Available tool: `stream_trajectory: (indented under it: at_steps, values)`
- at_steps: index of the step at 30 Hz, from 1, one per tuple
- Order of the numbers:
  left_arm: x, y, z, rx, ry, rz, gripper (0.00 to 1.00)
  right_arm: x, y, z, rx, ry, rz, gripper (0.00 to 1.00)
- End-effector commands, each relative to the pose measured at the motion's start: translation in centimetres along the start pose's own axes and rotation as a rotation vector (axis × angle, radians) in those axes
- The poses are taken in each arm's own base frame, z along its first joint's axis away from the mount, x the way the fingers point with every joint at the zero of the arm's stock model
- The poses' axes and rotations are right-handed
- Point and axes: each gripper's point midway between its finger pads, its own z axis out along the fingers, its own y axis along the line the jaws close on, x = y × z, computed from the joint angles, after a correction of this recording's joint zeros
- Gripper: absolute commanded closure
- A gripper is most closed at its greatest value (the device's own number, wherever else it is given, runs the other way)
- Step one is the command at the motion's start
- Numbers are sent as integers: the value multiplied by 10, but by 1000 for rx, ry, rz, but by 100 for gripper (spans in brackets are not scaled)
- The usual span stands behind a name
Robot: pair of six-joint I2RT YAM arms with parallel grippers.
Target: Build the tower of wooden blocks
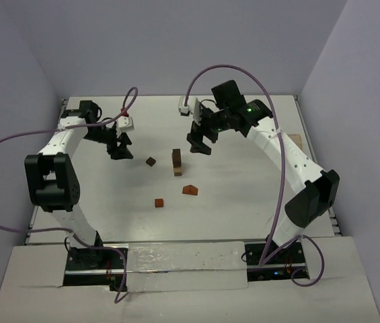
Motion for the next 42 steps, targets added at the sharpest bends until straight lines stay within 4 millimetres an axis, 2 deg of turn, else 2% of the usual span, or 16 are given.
stream_trajectory:
  at_steps: [1,5,6,12,14,21,25,31,42]
  values:
    - [-16,20,10,24,-43,187,27,7,-3,-23,41,-54,80,0]
    - [1,27,38,71,19,212,26,16,-4,-37,57,-70,134,0]
    - [-1,27,45,85,28,231,27,18,-6,-40,64,-74,146,0]
    - [16,30,78,143,91,246,28,33,-5,-53,87,-77,186,0]
    - [21,33,82,146,116,258,28,40,-4,-53,84,-69,201,0]
    - [42,41,95,172,212,299,30,48,2,-52,62,-61,214,0]
    - [52,38,103,190,257,332,30,54,2,-50,57,-52,222,0]
    - [51,42,112,179,248,356,29,62,4,-47,47,-38,231,0]
    - [52,33,126,197,252,387,29,66,4,-46,43,-31,239,0]
